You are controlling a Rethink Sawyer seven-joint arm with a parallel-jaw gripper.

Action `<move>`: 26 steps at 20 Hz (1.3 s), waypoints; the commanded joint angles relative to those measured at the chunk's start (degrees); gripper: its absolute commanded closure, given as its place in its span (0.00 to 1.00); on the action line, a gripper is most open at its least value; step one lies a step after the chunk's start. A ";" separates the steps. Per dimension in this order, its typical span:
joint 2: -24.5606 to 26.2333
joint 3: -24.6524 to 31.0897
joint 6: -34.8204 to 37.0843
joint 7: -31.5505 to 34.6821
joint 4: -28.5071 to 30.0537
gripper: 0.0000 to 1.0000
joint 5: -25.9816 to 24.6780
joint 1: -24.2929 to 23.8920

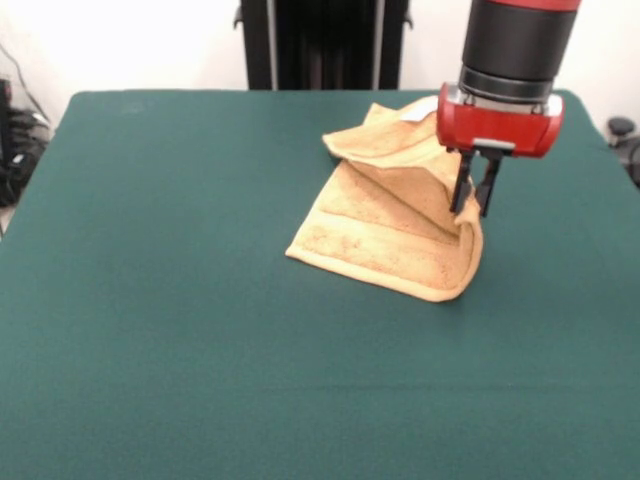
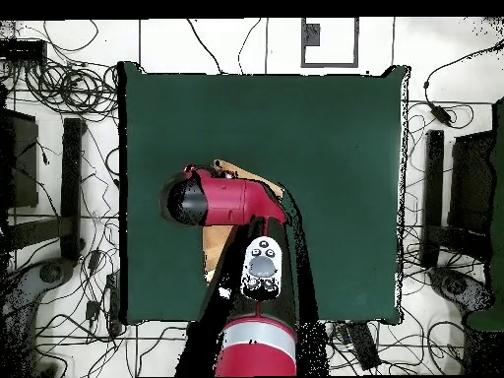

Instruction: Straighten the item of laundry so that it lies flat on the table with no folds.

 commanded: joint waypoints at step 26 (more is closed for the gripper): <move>5.82 0.81 1.51 15.45 -2.04 1.00 11.42 8.36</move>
